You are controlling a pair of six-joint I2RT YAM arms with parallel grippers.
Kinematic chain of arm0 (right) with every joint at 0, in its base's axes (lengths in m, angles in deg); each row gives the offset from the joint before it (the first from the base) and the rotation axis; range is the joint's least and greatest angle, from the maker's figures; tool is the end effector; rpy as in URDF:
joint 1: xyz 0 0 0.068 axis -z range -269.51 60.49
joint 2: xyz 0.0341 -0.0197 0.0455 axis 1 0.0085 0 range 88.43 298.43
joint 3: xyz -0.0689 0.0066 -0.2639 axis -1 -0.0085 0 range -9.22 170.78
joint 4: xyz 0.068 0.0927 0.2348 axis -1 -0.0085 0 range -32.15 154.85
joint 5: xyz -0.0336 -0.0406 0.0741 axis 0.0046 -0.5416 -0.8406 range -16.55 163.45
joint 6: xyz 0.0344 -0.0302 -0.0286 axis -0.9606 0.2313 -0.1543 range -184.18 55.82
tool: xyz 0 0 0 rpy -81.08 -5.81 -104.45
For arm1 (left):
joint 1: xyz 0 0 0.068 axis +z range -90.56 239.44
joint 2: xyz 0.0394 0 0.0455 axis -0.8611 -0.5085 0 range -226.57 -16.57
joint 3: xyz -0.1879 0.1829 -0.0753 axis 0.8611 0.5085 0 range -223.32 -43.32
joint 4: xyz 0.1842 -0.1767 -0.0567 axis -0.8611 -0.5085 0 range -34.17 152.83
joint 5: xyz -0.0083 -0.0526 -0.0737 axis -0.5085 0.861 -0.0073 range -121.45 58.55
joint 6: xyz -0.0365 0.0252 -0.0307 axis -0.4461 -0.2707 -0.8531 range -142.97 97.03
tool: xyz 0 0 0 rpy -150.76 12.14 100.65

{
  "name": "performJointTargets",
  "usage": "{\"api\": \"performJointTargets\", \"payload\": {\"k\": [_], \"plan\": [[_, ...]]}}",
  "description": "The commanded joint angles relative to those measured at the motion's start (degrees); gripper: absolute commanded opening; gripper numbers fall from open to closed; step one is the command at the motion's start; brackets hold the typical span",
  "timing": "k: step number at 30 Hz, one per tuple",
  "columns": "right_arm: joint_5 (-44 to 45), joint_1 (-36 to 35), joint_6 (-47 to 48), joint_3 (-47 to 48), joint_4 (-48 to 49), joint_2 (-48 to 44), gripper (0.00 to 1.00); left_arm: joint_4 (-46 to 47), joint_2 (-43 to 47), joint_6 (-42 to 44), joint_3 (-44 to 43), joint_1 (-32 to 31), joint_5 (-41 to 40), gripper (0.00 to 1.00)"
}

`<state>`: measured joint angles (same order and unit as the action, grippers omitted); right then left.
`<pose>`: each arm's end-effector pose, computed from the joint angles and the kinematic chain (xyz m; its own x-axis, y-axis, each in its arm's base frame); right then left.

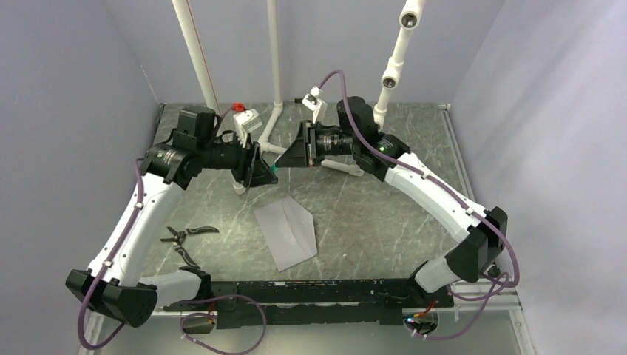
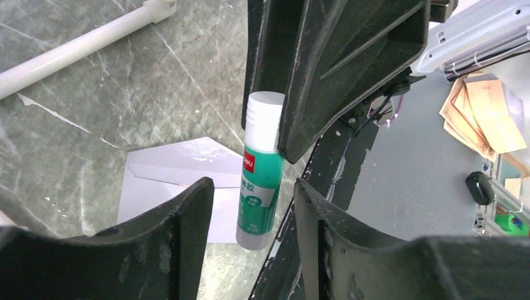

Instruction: Place the letter into the envelope and seal it

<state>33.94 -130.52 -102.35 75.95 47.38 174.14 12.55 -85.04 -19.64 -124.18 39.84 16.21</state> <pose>0.2434 0.2416 0.4030 -0.7785 -0.0451 -0.6260 -0.6127 0.2710 0.7424 0.2050 -0.1010 0.4101 -0.5326 0.2312 -0.8142 0.8078 0.4261 -0.4073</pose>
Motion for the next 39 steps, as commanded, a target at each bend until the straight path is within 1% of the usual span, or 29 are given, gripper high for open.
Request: {"api": "performJointTargets", "payload": {"k": [1,5,7,8,9,11,12,13,15,18,23,26,29,31,36,37,38,39], "plan": [[-1.6,0.3,-2.7,-0.7,6.1,-2.3,0.08,4.4,1.5,-0.8,1.2,-0.3,2.2,0.53],[-3.6,0.3,-3.5,-0.7,6.7,-1.9,0.09,5.8,1.4,-1.4,1.8,-0.3,3.7,0.37],[-4.3,0.3,-3.7,-0.8,6.8,-1.8,0.10,6.3,1.3,-1.5,1.8,-0.3,4.4,0.22],[-4.5,0.3,-3.7,-0.8,6.7,-1.7,0.12,6.2,1.2,-1.4,1.7,-0.3,4.7,0.11],[-4.4,0.3,-3.6,-0.7,6.3,-1.6,0.17,6.0,1.1,-1.2,1.6,-0.3,5.0,0.04],[-3.2,0.3,-3.4,-0.6,5.4,-1.8,0.34,5.2,1.1,-0.5,1.4,-0.3,5.6,0.03],[-2.8,0.3,-3.3,-0.5,5.1,-1.7,0.40,4.8,1.2,-0.1,1.4,-0.3,5.7,0.03],[-2.5,0.3,-3.3,-0.3,4.9,-1.7,0.45,4.3,1.3,0.4,1.3,-0.3,5.8,0.03],[-2.5,0.4,-3.3,0.2,4.5,-1.2,0.48,3.1,1.5,1.5,1.0,-0.3,5.4,0.03],[-2.9,0.3,-3.4,0.1,4.5,-0.7,0.49,1.6,1.6,2.9,0.4,-0.3,5.1,0.03],[-2.5,0.4,-2.9,0.2,4.4,-0.7,0.45,-0.2,1.2,4.8,-0.1,-0.3,6.2,0.03],[-3.0,0.3,-2.9,0.4,4.7,-0.3,0.41,-0.9,1.3,5.7,-0.1,-0.3,6.7,0.03],[-3.4,0.3,-2.6,0.4,4.6,-0.2,0.32,-1.1,1.5,6.1,0.0,-0.3,6.4,0.03],[-3.9,0.2,-2.5,0.4,4.6,-0.1,0.28,-1.1,1.5,6.2,-0.1,-0.3,6.3,0.03],[-5.0,0.0,-1.4,0.8,4.0,-0.2,0.27,-0.6,1.6,5.7,0.1,-0.2,6.1,0.03],[-5.4,-0.1,-1.1,0.9,4.1,-0.3,0.24,-0.4,1.7,5.5,0.3,-0.3,6.0,0.03],[-5.6,-0.2,-0.8,1.0,4.1,-0.4,0.18,-0.4,1.8,5.4,0.3,-0.3,6.0,0.03],[-5.8,-0.2,-0.3,1.2,4.0,-0.5,0.03,-0.6,1.9,5.4,0.3,-0.3,6.0,0.03]]}}
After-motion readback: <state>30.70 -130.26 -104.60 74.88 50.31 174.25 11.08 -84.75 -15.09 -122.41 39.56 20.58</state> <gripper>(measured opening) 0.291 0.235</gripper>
